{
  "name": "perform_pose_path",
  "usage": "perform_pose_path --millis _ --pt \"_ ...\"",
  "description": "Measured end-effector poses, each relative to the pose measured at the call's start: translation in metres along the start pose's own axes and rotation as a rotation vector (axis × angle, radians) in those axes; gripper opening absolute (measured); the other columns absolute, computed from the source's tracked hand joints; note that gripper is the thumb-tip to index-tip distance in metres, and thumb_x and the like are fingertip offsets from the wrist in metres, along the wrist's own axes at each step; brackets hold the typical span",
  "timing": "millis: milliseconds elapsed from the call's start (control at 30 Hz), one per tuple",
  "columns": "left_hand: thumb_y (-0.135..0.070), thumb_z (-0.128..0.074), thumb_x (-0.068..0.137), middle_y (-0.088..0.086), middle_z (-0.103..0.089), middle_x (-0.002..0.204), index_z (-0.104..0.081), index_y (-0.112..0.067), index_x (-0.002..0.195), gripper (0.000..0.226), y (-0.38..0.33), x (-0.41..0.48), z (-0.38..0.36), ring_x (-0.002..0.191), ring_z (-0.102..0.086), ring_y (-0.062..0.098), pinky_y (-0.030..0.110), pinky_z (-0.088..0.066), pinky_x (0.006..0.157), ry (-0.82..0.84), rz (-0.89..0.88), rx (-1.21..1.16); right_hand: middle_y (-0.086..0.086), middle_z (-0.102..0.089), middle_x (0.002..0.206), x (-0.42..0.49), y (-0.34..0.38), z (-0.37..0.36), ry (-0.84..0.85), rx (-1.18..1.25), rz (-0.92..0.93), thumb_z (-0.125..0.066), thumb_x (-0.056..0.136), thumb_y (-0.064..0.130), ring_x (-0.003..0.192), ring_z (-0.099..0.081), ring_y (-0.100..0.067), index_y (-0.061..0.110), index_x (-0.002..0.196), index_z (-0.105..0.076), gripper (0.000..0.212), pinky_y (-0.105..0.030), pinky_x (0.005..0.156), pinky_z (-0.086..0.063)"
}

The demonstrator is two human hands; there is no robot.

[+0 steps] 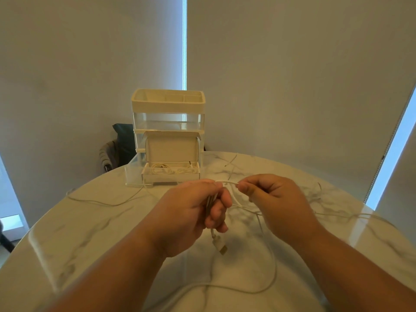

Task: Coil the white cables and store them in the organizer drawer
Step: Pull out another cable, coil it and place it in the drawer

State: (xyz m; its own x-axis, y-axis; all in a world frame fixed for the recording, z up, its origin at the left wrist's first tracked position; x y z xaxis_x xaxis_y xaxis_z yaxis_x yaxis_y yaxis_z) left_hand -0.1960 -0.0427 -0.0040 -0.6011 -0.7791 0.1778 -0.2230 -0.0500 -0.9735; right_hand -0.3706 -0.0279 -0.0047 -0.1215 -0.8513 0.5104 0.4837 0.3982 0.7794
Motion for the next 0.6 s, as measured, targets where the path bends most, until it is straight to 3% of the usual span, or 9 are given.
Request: perform_pose_path --millis 167,267,400,500,600 --pt "-0.026 -0.043 0.087 0.004 -0.039 0.053 -0.062 -0.007 0.069 0.033 -0.002 -0.001 -0.002 0.047 -0.036 0.016 0.029 -0.048 0.054 -0.009 -0.010 -0.120 -0.008 -0.072 0.081 -0.004 -0.004 -0.011 0.030 0.090 -0.041 -0.068 0.088 0.024 0.069 -0.063 -0.013 0.025 0.080 -0.078 0.013 -0.021 0.064 -0.049" --pt "-0.023 -0.040 0.093 0.005 -0.038 0.053 -0.061 -0.007 0.069 0.035 -0.003 -0.001 -0.002 0.047 -0.035 0.016 0.029 -0.048 0.053 -0.008 0.011 -0.109 0.007 -0.075 0.080 -0.003 -0.004 -0.010 0.016 0.111 -0.042 -0.068 0.088 0.022 0.073 -0.065 -0.001 0.026 0.079 -0.077 0.013 -0.012 0.066 -0.048" --pt "-0.018 -0.035 0.100 0.006 -0.036 0.054 -0.060 -0.009 0.067 0.043 -0.003 0.001 0.000 0.048 -0.034 0.017 0.029 -0.047 0.052 -0.040 0.024 -0.068 0.014 -0.074 0.081 -0.001 -0.006 -0.003 0.018 0.127 -0.045 -0.070 0.088 0.019 0.079 -0.067 0.001 0.027 0.085 -0.077 0.011 -0.017 0.075 -0.049" --pt "-0.019 -0.035 0.101 0.004 -0.034 0.052 -0.058 -0.008 0.067 0.042 -0.004 0.002 0.004 0.046 -0.032 0.015 0.029 -0.045 0.052 -0.052 0.014 -0.123 0.019 -0.071 0.100 -0.005 -0.005 -0.004 0.027 0.139 -0.052 -0.071 0.087 0.023 0.100 -0.064 0.004 0.037 0.109 -0.069 0.026 -0.017 0.085 -0.050" --pt "-0.019 -0.035 0.100 0.003 -0.033 0.051 -0.057 -0.009 0.066 0.042 -0.003 0.002 0.004 0.045 -0.031 0.015 0.029 -0.044 0.051 -0.039 0.017 -0.148 0.034 -0.049 0.123 -0.012 0.004 -0.004 -0.080 -0.130 0.084 -0.068 0.087 0.035 0.117 -0.043 0.019 0.048 0.128 -0.051 0.046 -0.002 0.093 -0.035"
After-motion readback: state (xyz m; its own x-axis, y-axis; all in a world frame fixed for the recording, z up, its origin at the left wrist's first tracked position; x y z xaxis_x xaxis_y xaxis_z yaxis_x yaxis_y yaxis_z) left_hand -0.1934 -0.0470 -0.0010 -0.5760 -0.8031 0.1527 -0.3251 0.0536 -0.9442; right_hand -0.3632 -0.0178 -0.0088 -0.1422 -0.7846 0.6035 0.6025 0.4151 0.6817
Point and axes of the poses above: each hand's wrist, its own x-axis towards the middle knuckle, its own z-axis out of the back of the hand, y = z × x, the point moved 2 cm from there along x, towards the middle knuckle
